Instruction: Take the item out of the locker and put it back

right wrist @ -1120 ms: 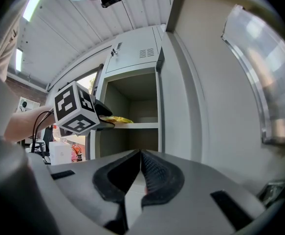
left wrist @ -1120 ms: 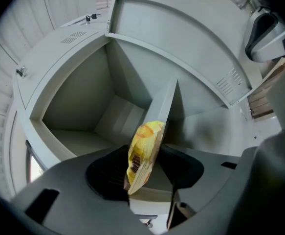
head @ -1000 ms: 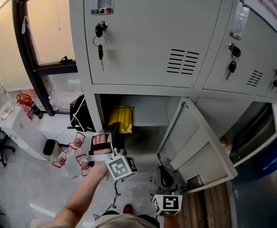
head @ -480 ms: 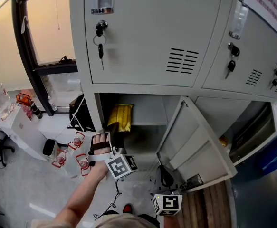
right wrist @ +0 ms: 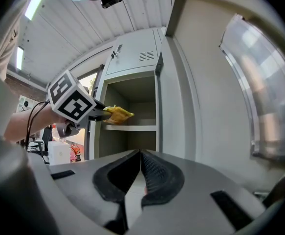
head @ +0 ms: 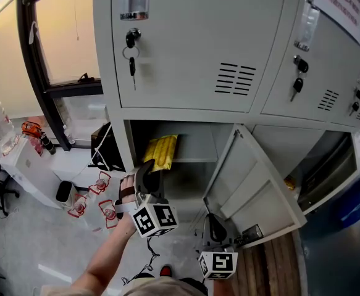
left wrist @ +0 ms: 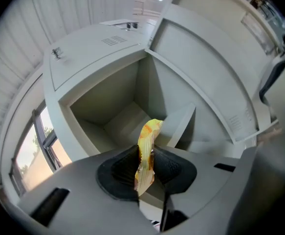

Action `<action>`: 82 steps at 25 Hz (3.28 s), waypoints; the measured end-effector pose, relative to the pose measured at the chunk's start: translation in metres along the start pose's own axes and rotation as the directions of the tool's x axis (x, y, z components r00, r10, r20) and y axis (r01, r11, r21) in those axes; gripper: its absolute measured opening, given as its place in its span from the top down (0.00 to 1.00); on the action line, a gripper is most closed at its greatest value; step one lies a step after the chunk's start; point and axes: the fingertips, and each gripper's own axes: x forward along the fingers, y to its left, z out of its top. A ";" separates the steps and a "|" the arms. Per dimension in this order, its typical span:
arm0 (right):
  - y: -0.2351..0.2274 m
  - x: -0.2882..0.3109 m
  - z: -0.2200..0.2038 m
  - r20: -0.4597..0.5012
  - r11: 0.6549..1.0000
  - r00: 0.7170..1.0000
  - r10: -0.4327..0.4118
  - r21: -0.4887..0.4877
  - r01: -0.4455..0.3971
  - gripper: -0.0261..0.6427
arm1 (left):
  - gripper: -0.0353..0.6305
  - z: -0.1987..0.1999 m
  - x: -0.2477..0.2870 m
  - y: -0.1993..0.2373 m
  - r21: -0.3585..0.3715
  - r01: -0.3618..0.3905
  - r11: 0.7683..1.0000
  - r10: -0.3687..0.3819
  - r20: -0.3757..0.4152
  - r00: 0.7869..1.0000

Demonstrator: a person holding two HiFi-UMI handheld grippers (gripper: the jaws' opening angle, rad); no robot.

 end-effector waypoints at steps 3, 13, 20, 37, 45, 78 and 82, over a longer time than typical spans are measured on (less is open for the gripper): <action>0.000 -0.002 0.000 0.000 1.000 1.000 0.003 -0.001 -0.003 0.93 | 0.81 0.008 -0.016 0.006 -0.128 0.021 0.992 -0.014 0.057 0.998; 0.007 -0.008 0.005 0.011 1.000 1.000 0.026 -0.006 -0.026 0.93 | 0.82 0.020 -0.079 0.008 -0.416 0.142 0.898 -0.033 0.258 0.966; 0.017 -0.013 0.012 0.026 0.998 0.998 0.061 -0.020 -0.061 0.93 | 0.82 -0.008 -0.111 -0.021 -0.549 0.216 0.808 -0.082 0.258 0.963; 0.026 -0.023 0.002 0.002 0.994 0.994 0.106 -0.017 -0.106 0.93 | 0.82 -0.065 -0.145 -0.091 -0.645 0.233 0.728 -0.173 0.157 0.972; 0.028 -0.026 -0.003 -0.008 0.993 0.993 0.117 -0.008 -0.118 0.93 | 0.82 -0.067 -0.148 -0.096 -0.641 0.229 0.733 -0.181 0.140 0.973; 0.006 -0.035 -0.007 -0.032 1.000 0.999 0.010 -0.007 -0.010 0.93 | 0.83 -0.046 -0.102 -0.096 -0.550 0.283 0.786 -0.193 0.216 0.957; 0.003 -0.035 -0.010 -0.046 1.000 0.999 -0.015 -0.007 0.015 0.93 | 0.83 -0.038 -0.077 -0.097 -0.478 0.292 0.829 -0.200 0.235 0.951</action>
